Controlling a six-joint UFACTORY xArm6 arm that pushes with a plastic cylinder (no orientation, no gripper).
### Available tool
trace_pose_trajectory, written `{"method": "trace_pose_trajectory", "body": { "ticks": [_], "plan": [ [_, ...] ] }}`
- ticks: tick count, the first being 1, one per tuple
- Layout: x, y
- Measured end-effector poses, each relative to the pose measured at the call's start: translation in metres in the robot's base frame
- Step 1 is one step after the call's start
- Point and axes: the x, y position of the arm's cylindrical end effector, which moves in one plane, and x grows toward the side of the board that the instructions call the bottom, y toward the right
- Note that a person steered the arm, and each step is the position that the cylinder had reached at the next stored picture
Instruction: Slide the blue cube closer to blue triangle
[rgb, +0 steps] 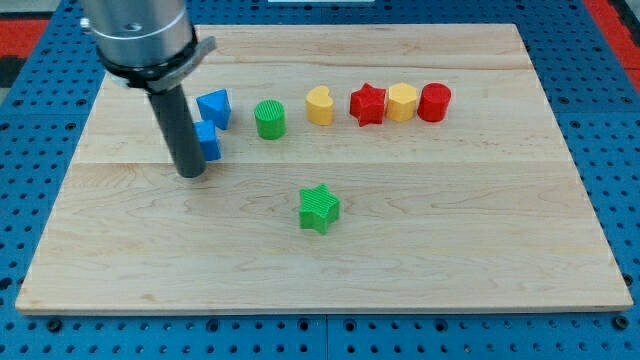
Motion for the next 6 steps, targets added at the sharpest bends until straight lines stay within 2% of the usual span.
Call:
{"method": "trace_pose_trajectory", "body": {
  "ticks": [2,5,6],
  "plan": [
    [-0.018,-0.008],
    [0.001,0.005],
    [-0.008,0.005]
  ]
}}
